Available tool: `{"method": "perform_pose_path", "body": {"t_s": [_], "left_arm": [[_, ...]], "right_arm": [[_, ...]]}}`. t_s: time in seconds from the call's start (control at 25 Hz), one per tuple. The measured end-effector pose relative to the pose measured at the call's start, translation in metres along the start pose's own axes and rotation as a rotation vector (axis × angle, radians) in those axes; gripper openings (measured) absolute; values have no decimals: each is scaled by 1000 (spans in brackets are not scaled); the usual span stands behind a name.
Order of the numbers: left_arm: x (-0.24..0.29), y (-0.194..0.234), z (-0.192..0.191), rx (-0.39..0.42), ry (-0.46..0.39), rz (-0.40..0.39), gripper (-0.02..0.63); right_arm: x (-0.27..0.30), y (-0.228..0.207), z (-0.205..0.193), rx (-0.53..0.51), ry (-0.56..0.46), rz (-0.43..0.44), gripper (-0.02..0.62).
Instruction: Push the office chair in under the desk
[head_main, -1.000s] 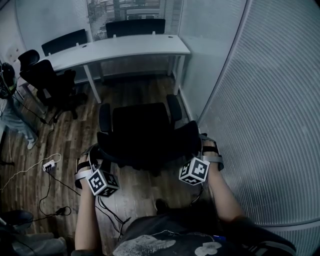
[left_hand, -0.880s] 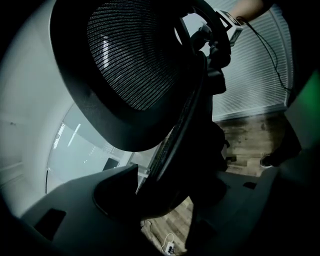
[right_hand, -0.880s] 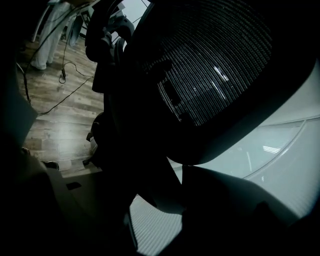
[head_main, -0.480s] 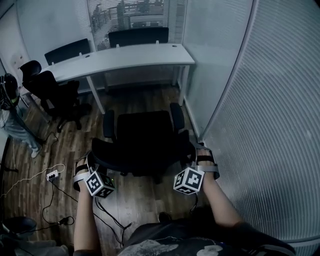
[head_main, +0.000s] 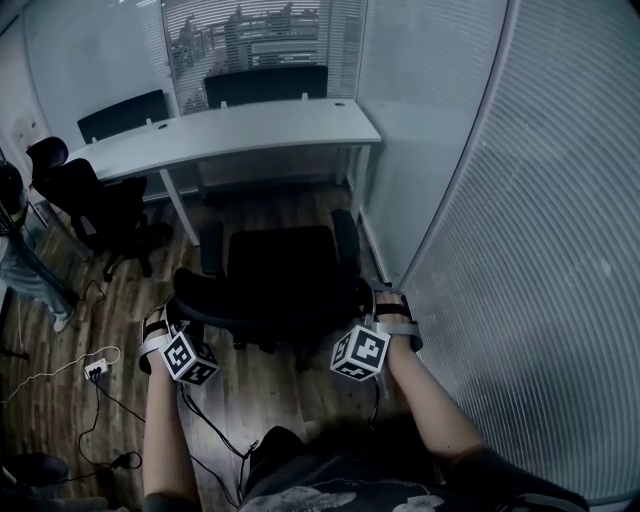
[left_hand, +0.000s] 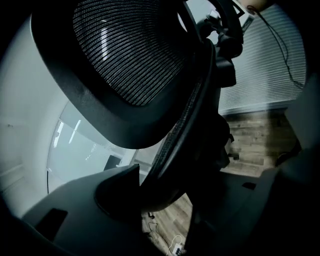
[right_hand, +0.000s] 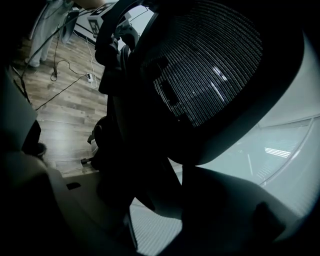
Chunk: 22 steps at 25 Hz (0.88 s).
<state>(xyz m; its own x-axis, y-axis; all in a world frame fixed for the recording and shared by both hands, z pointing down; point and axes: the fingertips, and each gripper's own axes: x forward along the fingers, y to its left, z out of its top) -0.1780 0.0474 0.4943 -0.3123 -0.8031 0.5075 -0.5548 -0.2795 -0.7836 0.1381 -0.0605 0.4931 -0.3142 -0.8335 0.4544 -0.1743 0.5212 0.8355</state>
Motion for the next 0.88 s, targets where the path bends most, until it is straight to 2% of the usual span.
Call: {"method": "perform_pose_path", "body": {"t_s": [0.56,0.88], "left_arm": [[106,57,35,21,-74,44,272],[163,85,37,17,-79,20,272]], "right_arm": [[112,-57,11,-2,20,-9,264],[165,-74,28,4,40,-3,262]]}}
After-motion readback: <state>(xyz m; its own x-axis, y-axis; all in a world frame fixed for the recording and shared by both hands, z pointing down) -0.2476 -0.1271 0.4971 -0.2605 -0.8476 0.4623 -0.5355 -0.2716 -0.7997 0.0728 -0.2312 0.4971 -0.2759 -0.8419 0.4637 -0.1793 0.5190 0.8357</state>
